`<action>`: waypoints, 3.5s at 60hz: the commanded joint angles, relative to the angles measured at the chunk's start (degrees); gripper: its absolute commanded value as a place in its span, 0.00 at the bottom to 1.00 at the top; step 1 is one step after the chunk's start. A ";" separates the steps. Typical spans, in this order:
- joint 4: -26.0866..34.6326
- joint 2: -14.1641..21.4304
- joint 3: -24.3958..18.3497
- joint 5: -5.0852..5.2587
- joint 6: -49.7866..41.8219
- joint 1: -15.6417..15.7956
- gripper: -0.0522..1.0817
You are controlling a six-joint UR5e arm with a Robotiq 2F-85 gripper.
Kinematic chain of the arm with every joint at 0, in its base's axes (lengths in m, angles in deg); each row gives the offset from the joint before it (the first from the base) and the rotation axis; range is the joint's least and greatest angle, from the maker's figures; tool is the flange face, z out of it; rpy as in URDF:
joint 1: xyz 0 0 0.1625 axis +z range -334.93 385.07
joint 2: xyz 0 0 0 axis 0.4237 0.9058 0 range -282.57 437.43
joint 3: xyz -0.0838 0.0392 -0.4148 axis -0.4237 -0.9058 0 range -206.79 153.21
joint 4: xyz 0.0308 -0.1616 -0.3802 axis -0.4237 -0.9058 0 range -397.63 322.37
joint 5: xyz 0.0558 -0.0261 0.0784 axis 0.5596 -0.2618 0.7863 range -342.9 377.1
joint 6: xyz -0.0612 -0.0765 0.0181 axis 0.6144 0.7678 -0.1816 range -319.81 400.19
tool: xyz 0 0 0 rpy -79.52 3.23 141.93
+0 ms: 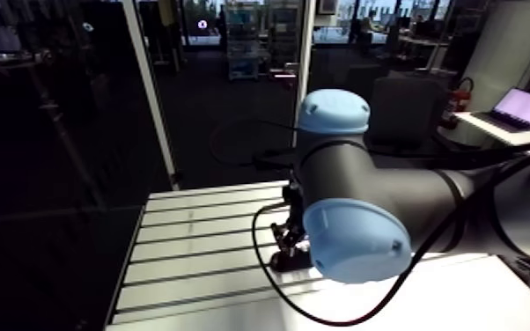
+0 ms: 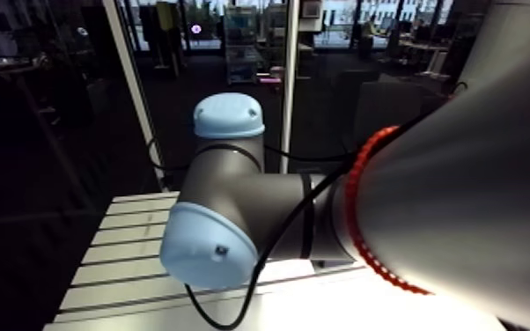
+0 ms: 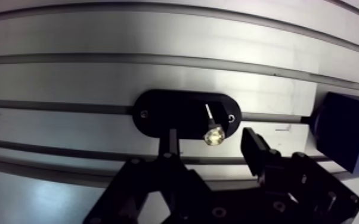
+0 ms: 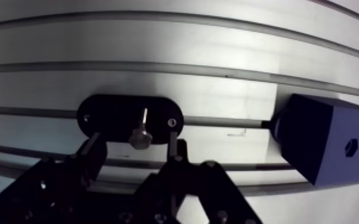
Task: Pick up the M10 bolt and insert it into the hex recess until seated.
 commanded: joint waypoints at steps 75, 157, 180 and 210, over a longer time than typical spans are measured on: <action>-0.17 -0.58 -0.07 -0.08 0.00 -0.26 0.52; -0.17 -0.67 -0.16 0.17 0.08 -0.26 0.66; -0.08 -0.42 -0.69 0.25 0.08 -0.36 0.69; 5.52 1.66 -5.68 2.00 -1.19 -0.25 0.73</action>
